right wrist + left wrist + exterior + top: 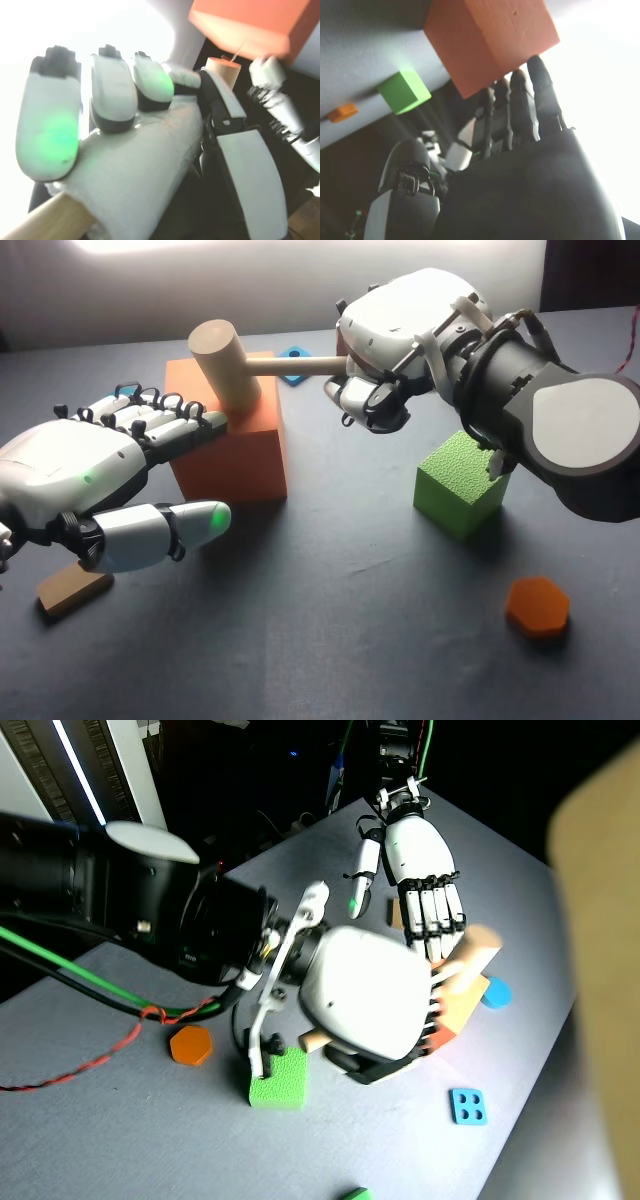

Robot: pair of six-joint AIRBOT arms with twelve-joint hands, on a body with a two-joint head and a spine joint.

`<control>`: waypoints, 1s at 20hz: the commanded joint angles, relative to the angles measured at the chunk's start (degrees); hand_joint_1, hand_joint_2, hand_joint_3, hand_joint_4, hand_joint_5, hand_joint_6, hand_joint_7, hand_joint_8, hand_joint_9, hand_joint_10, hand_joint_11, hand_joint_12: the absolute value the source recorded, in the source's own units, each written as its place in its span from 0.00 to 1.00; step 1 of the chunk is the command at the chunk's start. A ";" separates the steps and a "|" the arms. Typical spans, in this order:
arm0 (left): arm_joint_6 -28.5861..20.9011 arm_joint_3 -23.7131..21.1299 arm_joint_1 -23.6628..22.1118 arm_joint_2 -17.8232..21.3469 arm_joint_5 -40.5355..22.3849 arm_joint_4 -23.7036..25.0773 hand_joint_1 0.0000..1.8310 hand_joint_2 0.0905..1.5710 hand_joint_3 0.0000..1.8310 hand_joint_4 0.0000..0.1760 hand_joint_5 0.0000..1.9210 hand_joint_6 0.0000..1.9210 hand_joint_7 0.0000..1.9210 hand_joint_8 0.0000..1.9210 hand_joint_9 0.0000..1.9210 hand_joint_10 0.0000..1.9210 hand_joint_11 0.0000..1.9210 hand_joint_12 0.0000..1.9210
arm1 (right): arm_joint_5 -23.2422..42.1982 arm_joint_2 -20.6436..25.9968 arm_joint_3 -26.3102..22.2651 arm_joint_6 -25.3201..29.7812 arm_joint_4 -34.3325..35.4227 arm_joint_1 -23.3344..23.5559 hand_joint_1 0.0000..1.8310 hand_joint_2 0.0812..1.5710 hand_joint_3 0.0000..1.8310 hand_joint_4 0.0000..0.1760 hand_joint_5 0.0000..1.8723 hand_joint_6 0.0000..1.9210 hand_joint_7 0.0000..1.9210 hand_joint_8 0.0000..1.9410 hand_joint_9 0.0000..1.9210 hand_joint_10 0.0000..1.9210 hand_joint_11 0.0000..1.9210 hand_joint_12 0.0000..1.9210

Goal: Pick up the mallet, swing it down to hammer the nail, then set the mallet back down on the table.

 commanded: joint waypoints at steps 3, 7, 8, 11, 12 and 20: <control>-0.27 0.35 -0.27 -0.07 -4.54 0.25 0.00 0.82 0.00 0.00 0.10 0.00 0.09 0.00 0.08 0.00 0.00 0.18 | -1.93 1.43 -0.30 -0.08 -2.95 0.85 0.18 1.00 0.09 1.00 0.75 1.00 0.91 1.00 0.96 1.00 1.00 1.00; -0.29 0.35 -0.28 -0.06 -4.54 0.25 0.00 0.82 0.00 0.00 0.11 0.00 0.10 0.00 0.08 0.00 0.00 0.20 | -1.19 6.56 -4.33 2.57 -3.02 4.54 0.19 1.00 0.08 1.00 0.74 1.00 0.89 1.00 0.95 1.00 0.99 1.00; -0.30 0.35 -0.28 -0.06 -4.54 0.25 0.00 0.82 0.00 0.00 0.11 0.00 0.10 0.00 0.08 0.00 0.00 0.20 | -0.89 7.83 -5.66 2.56 -3.03 5.20 0.19 1.00 0.08 1.00 0.74 1.00 0.89 1.00 0.95 1.00 0.99 1.00; -0.41 0.35 -0.28 -0.06 -4.54 0.25 0.00 0.82 0.00 0.00 0.10 0.00 0.09 0.00 0.08 0.00 0.00 0.18 | 2.27 13.37 -10.54 4.45 -6.01 6.13 0.19 1.00 0.08 1.00 0.73 1.00 0.89 1.00 0.95 1.00 0.99 1.00; -0.43 0.36 -0.30 -0.06 -4.54 0.25 0.00 0.82 0.00 0.00 0.10 0.00 0.09 0.00 0.07 0.00 0.00 0.17 | 4.29 15.06 -11.78 7.61 -11.11 5.88 0.20 1.00 0.08 1.00 0.72 1.00 0.88 1.00 0.95 1.00 0.99 1.00; -0.59 0.29 -0.94 -0.02 -4.59 0.25 0.00 0.83 0.00 0.00 0.10 0.00 0.10 0.00 0.08 0.00 0.00 0.18 | 9.45 20.76 -16.03 18.81 -36.72 -2.38 0.15 1.00 0.09 1.00 0.71 1.00 0.87 1.00 0.94 1.00 0.99 1.00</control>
